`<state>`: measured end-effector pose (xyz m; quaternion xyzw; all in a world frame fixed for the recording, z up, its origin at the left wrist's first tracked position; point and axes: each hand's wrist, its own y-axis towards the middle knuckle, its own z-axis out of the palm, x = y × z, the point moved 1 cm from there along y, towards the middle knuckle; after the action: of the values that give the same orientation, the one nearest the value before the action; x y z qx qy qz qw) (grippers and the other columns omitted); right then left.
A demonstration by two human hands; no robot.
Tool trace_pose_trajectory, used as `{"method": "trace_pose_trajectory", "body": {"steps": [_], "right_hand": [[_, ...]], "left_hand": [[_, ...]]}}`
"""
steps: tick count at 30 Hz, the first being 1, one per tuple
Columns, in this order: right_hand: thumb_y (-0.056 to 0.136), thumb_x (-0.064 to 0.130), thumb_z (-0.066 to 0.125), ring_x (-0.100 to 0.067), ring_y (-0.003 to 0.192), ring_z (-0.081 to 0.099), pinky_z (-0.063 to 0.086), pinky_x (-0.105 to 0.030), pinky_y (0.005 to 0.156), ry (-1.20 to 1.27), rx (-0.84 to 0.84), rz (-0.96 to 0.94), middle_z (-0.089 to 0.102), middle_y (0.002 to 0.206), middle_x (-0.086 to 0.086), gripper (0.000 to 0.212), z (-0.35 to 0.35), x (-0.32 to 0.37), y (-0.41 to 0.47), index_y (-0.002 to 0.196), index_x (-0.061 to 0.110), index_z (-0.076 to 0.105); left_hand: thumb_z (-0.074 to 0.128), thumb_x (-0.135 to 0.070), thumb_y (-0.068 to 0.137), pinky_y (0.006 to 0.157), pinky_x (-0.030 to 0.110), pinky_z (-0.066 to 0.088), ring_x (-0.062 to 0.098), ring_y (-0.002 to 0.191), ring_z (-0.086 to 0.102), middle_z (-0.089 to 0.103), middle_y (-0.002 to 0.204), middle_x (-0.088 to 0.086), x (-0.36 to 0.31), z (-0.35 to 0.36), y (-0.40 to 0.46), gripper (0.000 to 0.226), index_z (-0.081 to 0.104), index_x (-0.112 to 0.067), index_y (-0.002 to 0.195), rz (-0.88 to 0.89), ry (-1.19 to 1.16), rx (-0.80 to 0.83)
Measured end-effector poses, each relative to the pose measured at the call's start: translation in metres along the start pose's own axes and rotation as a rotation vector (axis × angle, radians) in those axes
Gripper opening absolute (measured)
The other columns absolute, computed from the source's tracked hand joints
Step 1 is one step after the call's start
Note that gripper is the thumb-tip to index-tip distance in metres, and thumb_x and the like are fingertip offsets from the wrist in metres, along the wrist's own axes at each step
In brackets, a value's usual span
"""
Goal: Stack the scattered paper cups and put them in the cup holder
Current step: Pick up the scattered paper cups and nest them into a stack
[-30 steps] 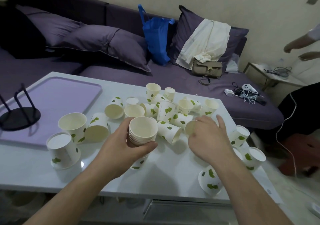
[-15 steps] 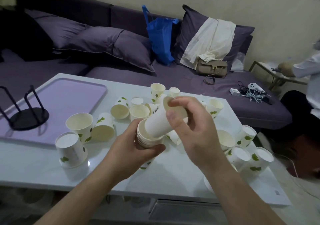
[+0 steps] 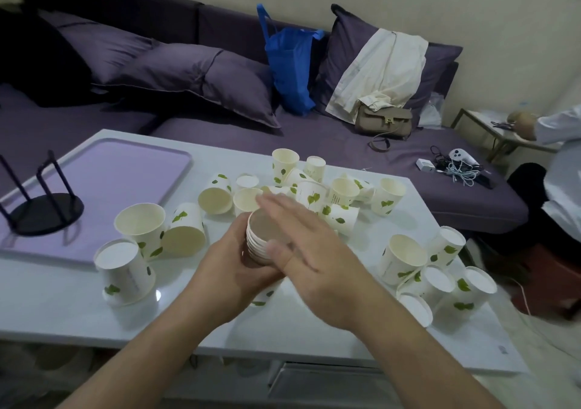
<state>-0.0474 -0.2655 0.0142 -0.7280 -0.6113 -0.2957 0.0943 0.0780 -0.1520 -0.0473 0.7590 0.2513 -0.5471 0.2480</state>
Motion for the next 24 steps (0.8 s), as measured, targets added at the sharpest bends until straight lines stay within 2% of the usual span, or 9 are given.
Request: {"method": "trace_pose_trajectory", "body": {"steps": [2,4,5,7,10,13,17,21,24], "right_hand": [[0.107,0.032,0.05,0.003,0.155,0.028,0.024,-0.028,0.128,0.073,-0.196,0.072,0.04,0.165,0.017,0.048,-0.011,-0.015,0.003,0.155,0.029,0.051],[0.1,0.022,0.054,-0.007,0.143,0.044,0.034,-0.025,0.115,-0.04,-0.372,0.205,0.053,0.15,0.011,0.031,-0.023,-0.04,0.014,0.128,0.019,0.067],[0.098,0.015,0.055,-0.011,0.137,0.046,0.034,-0.023,0.106,-0.072,-0.385,0.306,0.056,0.144,0.009,0.024,-0.028,-0.057,0.022,0.118,0.017,0.068],[0.096,0.006,0.05,-0.018,0.129,0.044,0.028,-0.024,0.095,-0.11,-0.322,0.505,0.057,0.138,0.004,0.023,-0.034,-0.096,0.04,0.108,0.013,0.068],[0.091,0.012,0.039,-0.031,0.128,0.046,0.033,-0.038,0.099,-0.249,-0.162,0.637,0.064,0.13,0.001,0.033,-0.038,-0.138,0.061,0.101,0.018,0.07],[0.091,0.015,0.039,-0.033,0.126,0.041,0.039,-0.048,0.103,-0.262,-0.062,0.722,0.067,0.122,0.0,0.039,-0.036,-0.151,0.072,0.106,0.025,0.073],[0.085,0.024,0.039,-0.036,0.132,0.038,0.039,-0.052,0.11,-0.21,-0.029,0.79,0.057,0.141,-0.01,0.042,-0.037,-0.161,0.077,0.108,0.042,0.07],[0.094,0.013,0.047,-0.036,0.145,0.037,0.038,-0.05,0.119,-0.139,-0.065,0.754,0.049,0.151,-0.015,0.047,-0.047,-0.145,0.069,0.129,0.031,0.073],[0.091,0.017,0.052,-0.033,0.148,0.036,0.036,-0.046,0.122,-0.17,-0.177,0.661,0.056,0.15,-0.01,0.048,-0.063,-0.132,0.059,0.134,0.027,0.072]], "left_hand": [[0.097,-0.034,0.077,0.091,0.032,0.061,-0.002,0.101,0.074,0.075,0.114,-0.029,-0.002,0.0,-0.001,0.063,0.058,-0.056,0.122,0.0,0.005,-0.023],[0.096,-0.039,0.077,0.09,0.025,0.057,-0.011,0.104,0.068,0.069,0.115,-0.039,-0.003,0.0,-0.002,0.061,0.055,-0.06,0.117,0.002,0.018,-0.025],[0.096,-0.039,0.078,0.089,0.023,0.056,-0.015,0.104,0.066,0.067,0.115,-0.043,-0.004,-0.001,-0.003,0.061,0.054,-0.061,0.116,0.001,0.014,-0.021],[0.096,-0.038,0.078,0.091,0.024,0.056,-0.015,0.105,0.066,0.067,0.116,-0.042,-0.004,-0.003,-0.002,0.062,0.053,-0.061,0.118,-0.01,0.006,-0.018],[0.096,-0.041,0.077,0.098,0.032,0.059,-0.011,0.107,0.067,0.069,0.119,-0.036,-0.004,-0.004,-0.002,0.065,0.055,-0.057,0.124,-0.018,0.011,-0.021],[0.096,-0.045,0.076,0.101,0.037,0.06,-0.009,0.108,0.068,0.071,0.12,-0.033,-0.004,-0.005,-0.002,0.067,0.056,-0.055,0.128,-0.024,0.018,-0.022],[0.096,-0.048,0.075,0.102,0.04,0.061,-0.005,0.108,0.069,0.072,0.12,-0.031,-0.004,-0.006,-0.001,0.068,0.056,-0.053,0.131,-0.034,0.028,-0.029],[0.096,-0.05,0.074,0.101,0.041,0.061,-0.003,0.109,0.069,0.072,0.12,-0.03,-0.003,-0.004,0.0,0.069,0.057,-0.052,0.132,-0.028,0.044,-0.031],[0.097,-0.048,0.075,0.102,0.043,0.061,-0.001,0.11,0.07,0.072,0.12,-0.03,-0.002,-0.003,0.001,0.069,0.058,-0.052,0.131,-0.027,0.042,-0.036]]}}
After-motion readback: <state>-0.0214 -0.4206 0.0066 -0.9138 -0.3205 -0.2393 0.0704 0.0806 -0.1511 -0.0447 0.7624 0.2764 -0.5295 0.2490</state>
